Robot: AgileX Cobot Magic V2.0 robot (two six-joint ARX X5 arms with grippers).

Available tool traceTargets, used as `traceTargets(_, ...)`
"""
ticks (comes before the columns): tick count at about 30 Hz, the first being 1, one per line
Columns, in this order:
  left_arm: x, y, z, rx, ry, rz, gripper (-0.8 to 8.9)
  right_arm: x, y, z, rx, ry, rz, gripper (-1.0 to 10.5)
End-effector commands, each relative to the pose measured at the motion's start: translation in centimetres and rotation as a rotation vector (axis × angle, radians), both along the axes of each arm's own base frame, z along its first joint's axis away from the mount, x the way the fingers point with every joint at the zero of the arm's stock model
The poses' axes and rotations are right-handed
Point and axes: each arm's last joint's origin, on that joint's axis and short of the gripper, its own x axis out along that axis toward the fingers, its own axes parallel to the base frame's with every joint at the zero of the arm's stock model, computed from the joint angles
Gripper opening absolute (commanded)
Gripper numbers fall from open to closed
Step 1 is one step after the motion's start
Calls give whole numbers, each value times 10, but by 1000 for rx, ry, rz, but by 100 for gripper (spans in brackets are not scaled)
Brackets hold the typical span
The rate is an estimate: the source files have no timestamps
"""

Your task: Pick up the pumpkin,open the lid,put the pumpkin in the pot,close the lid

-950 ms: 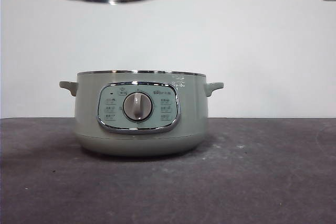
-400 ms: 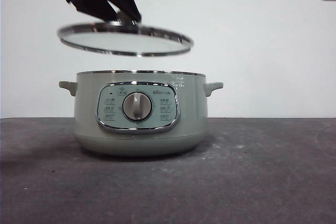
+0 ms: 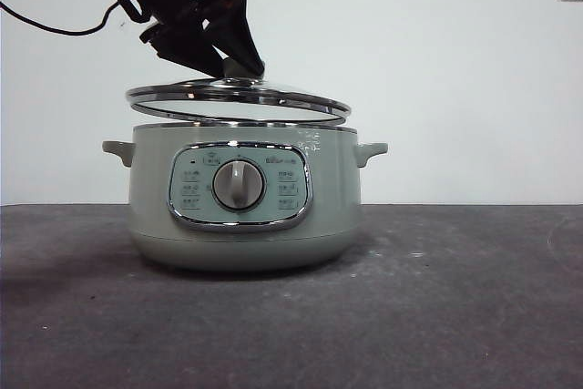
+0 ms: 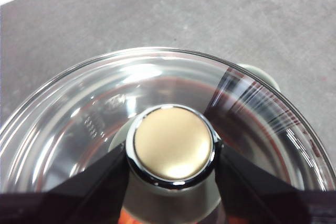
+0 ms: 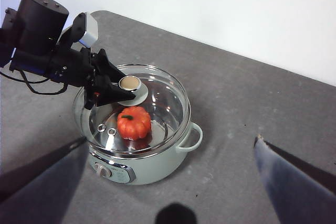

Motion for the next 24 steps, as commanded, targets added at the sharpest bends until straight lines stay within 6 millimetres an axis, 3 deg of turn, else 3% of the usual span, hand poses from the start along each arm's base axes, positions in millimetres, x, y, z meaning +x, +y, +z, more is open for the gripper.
traceTargets(1, 3, -5, 1, -14, -37, -24, -8, 0, 0, 0, 13, 3, -3, 566)
traceTargets(21, 7, -9, -15, 35, 17, -3, -8, 0, 0, -1, 8, 11, -3, 566)
traceTargets(24, 8, -9, -20, 47, 44, -3, 28, 0, 0, -2, 0, 23, -3, 566)
